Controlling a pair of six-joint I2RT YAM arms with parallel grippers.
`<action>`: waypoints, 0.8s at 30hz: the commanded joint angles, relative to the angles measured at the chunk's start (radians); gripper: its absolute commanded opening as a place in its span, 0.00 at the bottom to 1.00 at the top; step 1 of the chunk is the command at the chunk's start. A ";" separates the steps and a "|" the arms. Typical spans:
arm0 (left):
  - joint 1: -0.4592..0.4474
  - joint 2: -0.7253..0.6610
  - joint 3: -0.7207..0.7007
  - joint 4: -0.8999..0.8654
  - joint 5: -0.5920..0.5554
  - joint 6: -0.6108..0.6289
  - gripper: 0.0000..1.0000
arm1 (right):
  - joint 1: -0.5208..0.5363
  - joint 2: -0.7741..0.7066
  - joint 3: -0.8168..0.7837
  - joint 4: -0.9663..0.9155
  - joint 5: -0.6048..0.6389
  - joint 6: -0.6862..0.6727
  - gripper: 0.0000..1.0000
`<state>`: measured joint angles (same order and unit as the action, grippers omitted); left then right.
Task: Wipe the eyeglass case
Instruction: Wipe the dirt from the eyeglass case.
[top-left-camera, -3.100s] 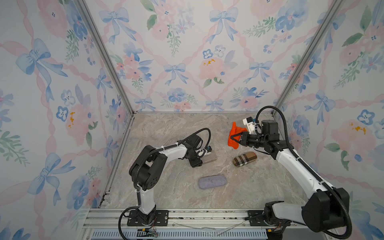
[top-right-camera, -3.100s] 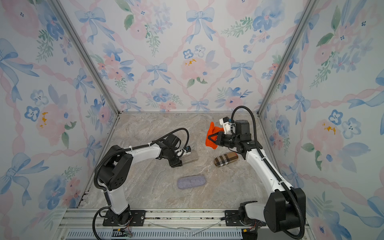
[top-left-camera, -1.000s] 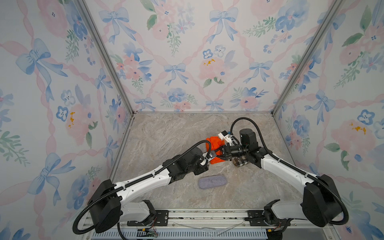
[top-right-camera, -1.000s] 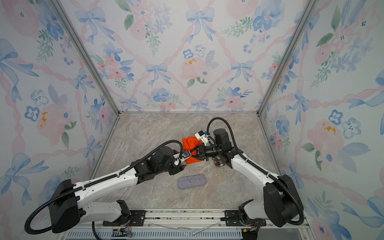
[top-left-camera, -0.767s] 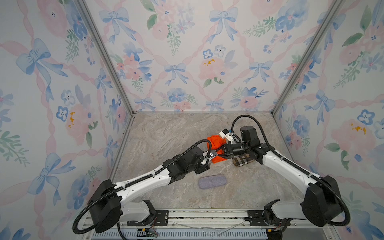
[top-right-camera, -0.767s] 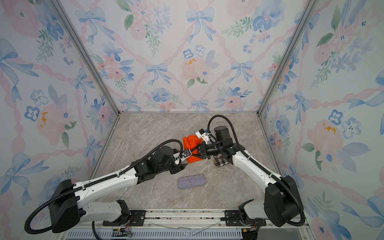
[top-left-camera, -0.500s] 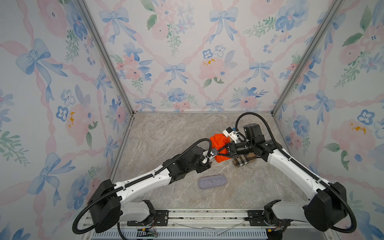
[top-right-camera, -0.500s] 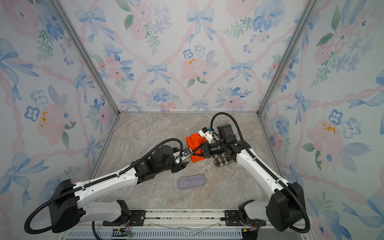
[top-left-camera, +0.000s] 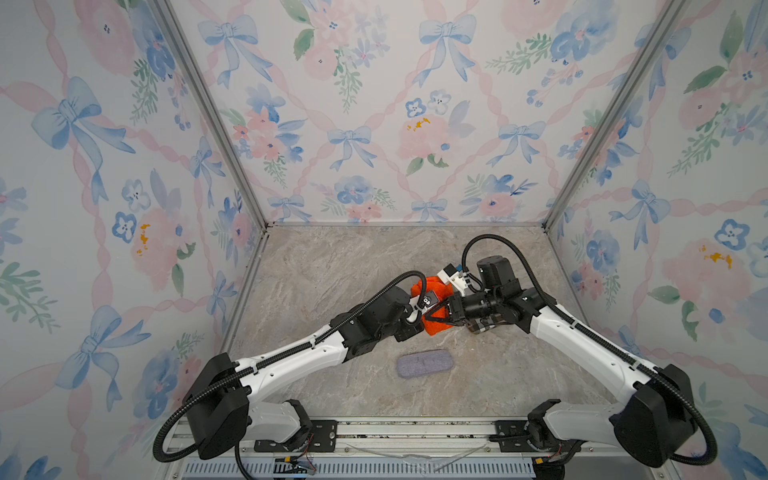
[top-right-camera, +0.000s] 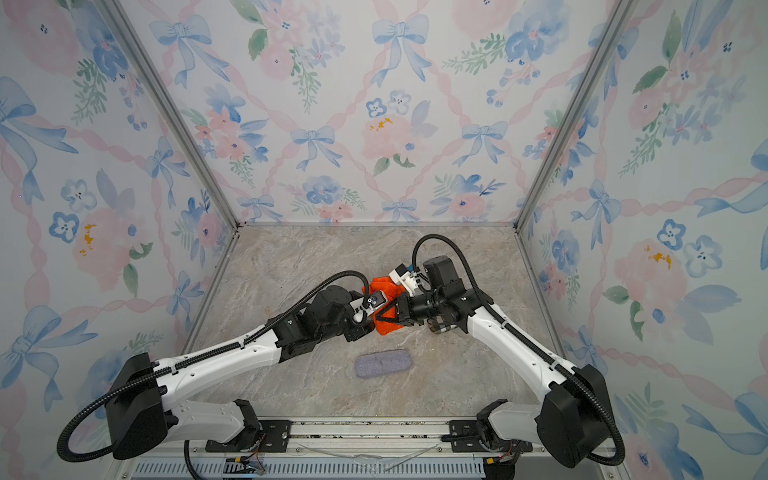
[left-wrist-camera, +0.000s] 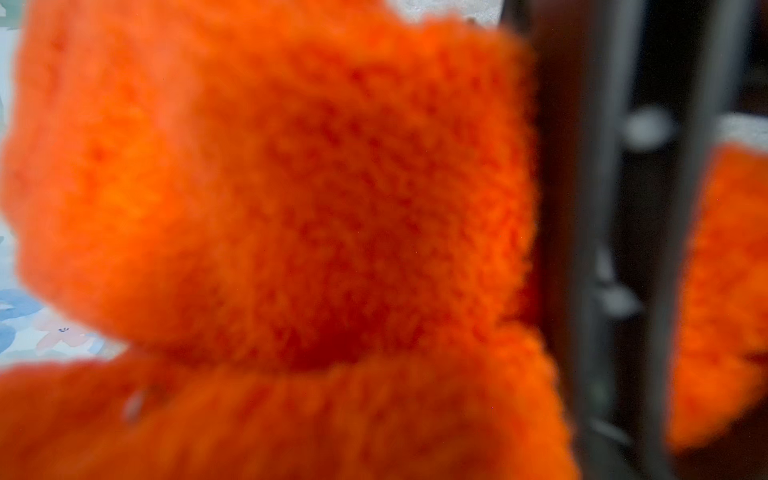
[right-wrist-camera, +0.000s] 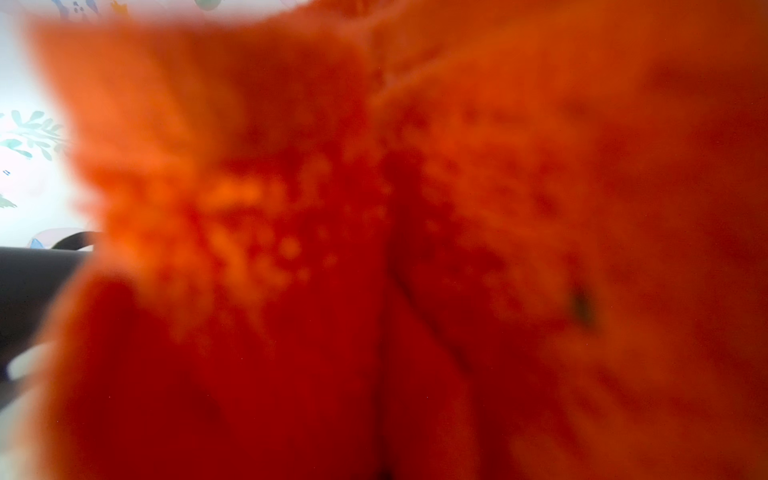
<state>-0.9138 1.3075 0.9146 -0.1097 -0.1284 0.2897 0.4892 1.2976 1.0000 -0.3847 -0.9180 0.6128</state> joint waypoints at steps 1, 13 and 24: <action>-0.011 -0.056 -0.002 0.107 0.071 -0.003 0.33 | -0.078 0.008 0.027 -0.032 0.045 -0.046 0.00; -0.046 -0.075 -0.011 0.105 0.033 0.020 0.32 | 0.012 0.109 0.020 0.148 -0.053 0.113 0.00; -0.039 -0.112 -0.030 0.092 -0.010 -0.004 0.31 | -0.246 0.008 0.067 -0.267 -0.045 -0.197 0.00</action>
<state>-0.9497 1.2694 0.8631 -0.1593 -0.1394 0.3054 0.2924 1.3323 1.0317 -0.4587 -1.0401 0.5373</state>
